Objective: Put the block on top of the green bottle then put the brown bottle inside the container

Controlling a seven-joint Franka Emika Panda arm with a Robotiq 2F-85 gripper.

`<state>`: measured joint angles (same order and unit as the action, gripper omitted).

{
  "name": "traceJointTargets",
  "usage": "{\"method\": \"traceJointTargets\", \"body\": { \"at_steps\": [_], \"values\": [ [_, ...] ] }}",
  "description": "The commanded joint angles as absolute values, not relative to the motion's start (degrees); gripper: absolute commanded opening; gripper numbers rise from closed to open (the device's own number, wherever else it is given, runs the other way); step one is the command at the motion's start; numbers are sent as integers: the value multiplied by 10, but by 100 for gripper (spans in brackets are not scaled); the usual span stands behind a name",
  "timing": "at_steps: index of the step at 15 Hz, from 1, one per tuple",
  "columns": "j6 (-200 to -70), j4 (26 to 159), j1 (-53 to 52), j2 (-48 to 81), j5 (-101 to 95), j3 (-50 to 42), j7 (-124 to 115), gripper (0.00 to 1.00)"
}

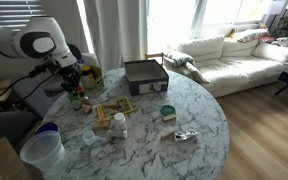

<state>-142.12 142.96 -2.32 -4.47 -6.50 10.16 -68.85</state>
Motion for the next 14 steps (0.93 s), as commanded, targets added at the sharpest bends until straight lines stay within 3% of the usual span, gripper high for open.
{"method": "traceJointTargets", "body": {
  "at_steps": [1, 3, 4, 14],
  "values": [
    [-1436, 1439, -29, -47, -77, 94, -709, 81],
    [-1443, 1441, -27, -45, -87, 93, -717, 95],
    [-1448, 1441, -26, -42, -89, 92, -721, 91],
    [-1458, 1438, -27, -37, -106, 82, -745, 9]
  ]
}}
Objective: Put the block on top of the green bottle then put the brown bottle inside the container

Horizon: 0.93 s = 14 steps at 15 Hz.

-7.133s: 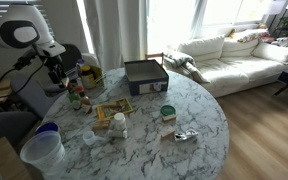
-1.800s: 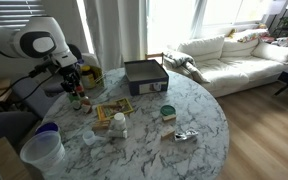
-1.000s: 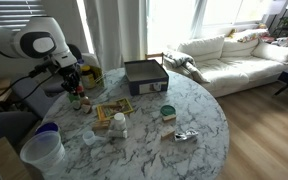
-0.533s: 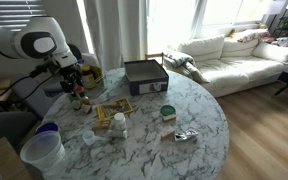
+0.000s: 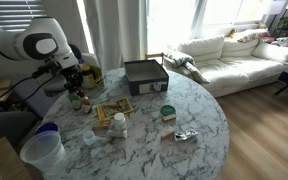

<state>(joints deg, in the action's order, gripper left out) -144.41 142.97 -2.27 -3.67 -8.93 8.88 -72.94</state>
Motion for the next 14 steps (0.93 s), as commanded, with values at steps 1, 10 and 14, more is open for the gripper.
{"method": "traceJointTargets", "body": {
  "at_steps": [1, 10, 14],
  "values": [
    [-1457, 1437, -27, -38, -105, 82, -744, 6],
    [-1413, 1381, -21, -86, -163, 87, -733, 8],
    [-1413, 1344, -11, -93, -203, 90, -738, 8]
  ]
}}
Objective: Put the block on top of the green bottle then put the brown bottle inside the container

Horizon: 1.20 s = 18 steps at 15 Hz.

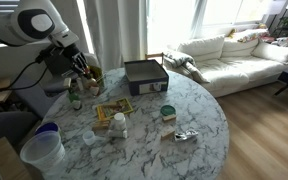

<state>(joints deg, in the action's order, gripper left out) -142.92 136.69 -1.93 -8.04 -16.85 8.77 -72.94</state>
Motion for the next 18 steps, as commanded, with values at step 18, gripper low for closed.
{"method": "traceJointTargets", "body": {
  "at_steps": [18],
  "values": [
    [-1499, 1289, -57, -56, -55, 98, -640, 8]
  ]
}}
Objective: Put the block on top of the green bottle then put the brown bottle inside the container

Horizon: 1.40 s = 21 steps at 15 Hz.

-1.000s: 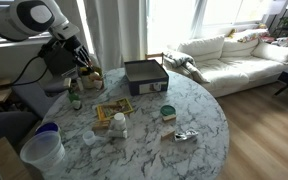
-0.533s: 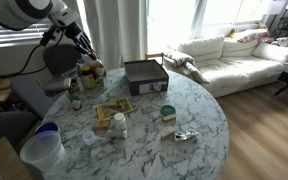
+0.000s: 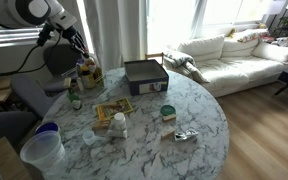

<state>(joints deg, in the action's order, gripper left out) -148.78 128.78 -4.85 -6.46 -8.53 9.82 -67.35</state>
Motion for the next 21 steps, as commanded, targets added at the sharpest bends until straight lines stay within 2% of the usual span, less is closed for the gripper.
{"method": "traceJointTargets", "body": {
  "at_steps": [1, 7, 21],
  "values": [
    [-1499, 1292, -61, -51, -53, 100, -627, 8],
    [-1547, 1296, -67, -9, -93, 103, -638, 8],
    [-1543, 1239, -111, 104, -151, 83, -587, 8]
  ]
}}
